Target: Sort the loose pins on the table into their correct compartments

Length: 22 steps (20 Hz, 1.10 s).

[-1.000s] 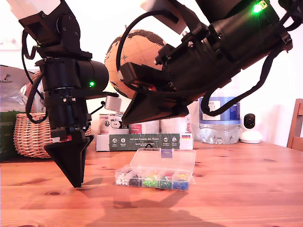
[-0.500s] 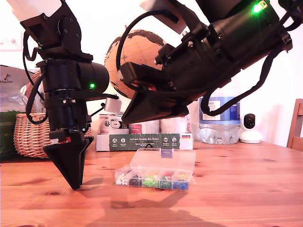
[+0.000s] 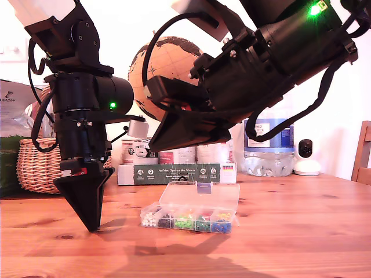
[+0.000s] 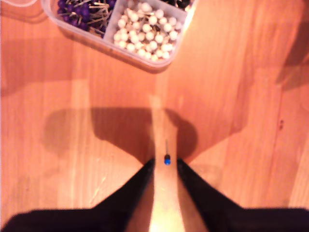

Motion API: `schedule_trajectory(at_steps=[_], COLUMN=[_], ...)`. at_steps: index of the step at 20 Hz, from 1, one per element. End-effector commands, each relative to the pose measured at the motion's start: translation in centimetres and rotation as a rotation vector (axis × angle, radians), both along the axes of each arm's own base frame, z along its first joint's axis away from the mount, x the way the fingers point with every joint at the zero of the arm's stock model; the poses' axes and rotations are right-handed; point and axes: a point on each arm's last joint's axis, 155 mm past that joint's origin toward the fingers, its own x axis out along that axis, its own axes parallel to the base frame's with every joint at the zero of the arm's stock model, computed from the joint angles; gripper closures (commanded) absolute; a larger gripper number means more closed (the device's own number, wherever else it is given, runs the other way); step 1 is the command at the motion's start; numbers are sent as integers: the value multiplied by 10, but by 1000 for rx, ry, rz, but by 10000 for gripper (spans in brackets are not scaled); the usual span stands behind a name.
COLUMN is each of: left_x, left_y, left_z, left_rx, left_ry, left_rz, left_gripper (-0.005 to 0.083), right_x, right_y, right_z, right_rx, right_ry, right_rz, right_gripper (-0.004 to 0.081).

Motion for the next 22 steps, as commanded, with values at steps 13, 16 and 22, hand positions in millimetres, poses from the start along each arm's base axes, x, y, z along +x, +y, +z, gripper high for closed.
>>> schedule_trajectory(at_steps=[13,16,22], left_x=[-9,-9,-9], left_y=[1,0,0], left_z=[-16,-15,-15], left_rx=[12,9,8], left_ry=[51,52,50], left_rz=[-12,-12,-12], left_gripper=[791,793,794], right_x=[-1,-1,-1], right_y=[1,1,0], right_z=[6,6,6], right_rx=[14,14,14], right_ry=[-14,-14,-14], right_rz=[6,6,4], right_gripper=[782,782,782])
